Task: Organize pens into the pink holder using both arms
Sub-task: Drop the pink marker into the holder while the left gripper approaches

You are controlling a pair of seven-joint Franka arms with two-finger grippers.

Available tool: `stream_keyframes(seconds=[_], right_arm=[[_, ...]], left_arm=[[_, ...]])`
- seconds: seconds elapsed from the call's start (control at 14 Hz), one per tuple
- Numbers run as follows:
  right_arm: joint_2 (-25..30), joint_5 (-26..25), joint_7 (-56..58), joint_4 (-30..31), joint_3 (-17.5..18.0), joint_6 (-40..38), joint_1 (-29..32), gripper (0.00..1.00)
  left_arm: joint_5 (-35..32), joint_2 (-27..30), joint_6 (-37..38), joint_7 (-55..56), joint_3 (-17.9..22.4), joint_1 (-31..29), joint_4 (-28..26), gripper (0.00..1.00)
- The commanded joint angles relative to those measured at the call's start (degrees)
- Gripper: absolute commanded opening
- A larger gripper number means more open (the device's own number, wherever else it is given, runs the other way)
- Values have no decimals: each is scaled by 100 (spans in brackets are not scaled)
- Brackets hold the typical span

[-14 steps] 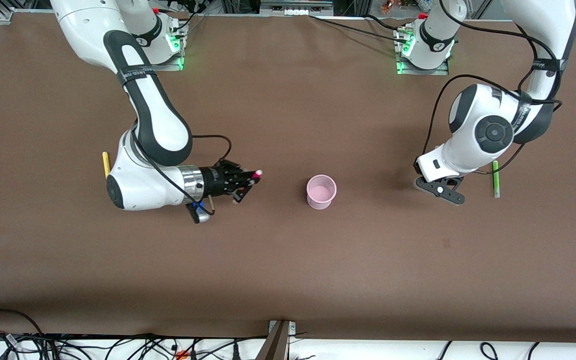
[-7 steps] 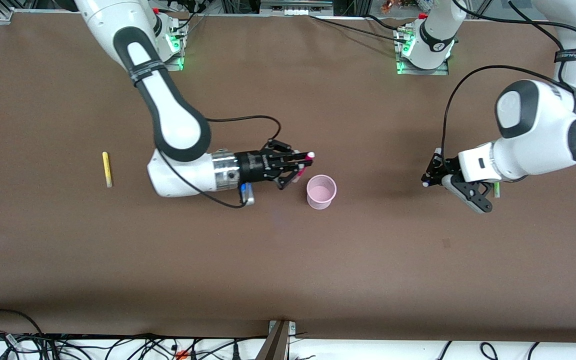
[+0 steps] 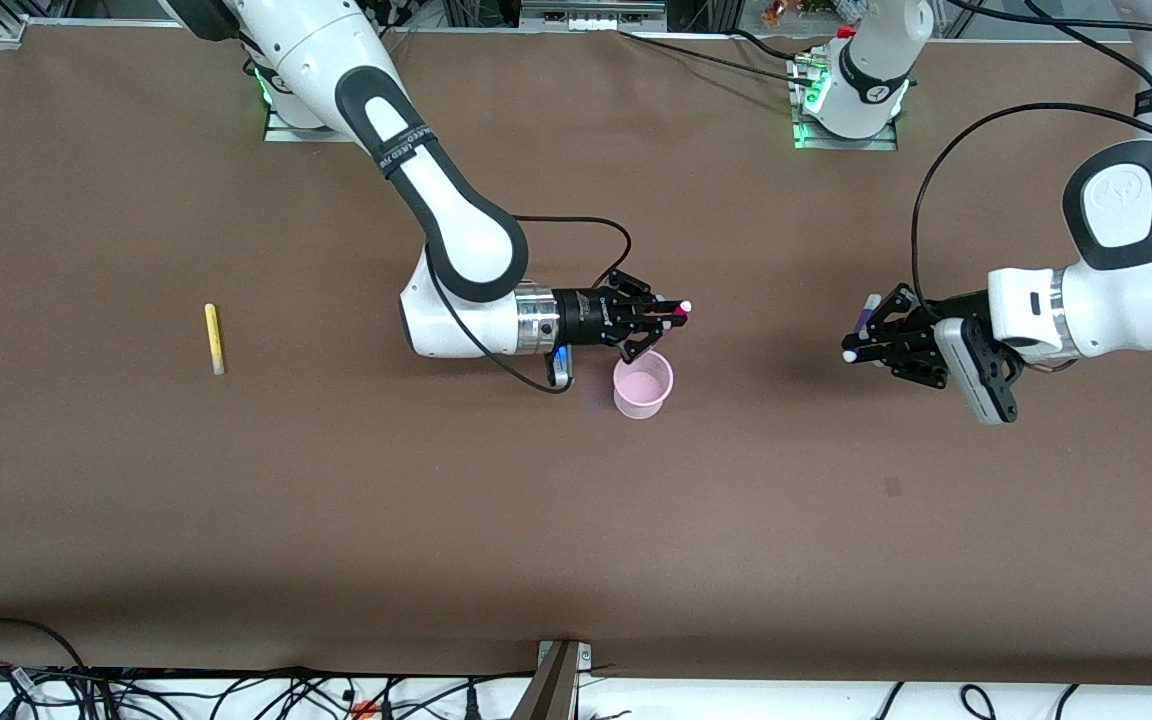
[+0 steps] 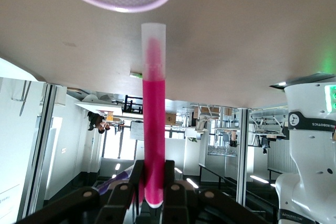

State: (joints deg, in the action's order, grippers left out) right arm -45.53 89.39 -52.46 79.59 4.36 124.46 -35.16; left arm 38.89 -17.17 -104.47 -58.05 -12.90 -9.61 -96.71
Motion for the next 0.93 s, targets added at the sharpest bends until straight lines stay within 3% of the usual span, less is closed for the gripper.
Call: stream_keyframes(seconds=[0.0, 0.14, 0.5, 0.86], right_arm=[[-35, 122, 131, -145, -6, 16, 27, 0], [-96, 105, 131, -250, -14, 130, 27, 0], [-614, 87, 297, -733, -14, 306, -17, 0], [-746, 87, 491, -778, -23, 315, -17, 0]], left_arm=[[749, -339, 155, -1206, -29, -7, 144, 0], [1215, -462, 312, -1681, -46, 81, 153, 0], [2200, -1147, 331, -3586, -520, 126, 223, 0], [2702, -1455, 278, -4750, -530, 178, 434, 0]])
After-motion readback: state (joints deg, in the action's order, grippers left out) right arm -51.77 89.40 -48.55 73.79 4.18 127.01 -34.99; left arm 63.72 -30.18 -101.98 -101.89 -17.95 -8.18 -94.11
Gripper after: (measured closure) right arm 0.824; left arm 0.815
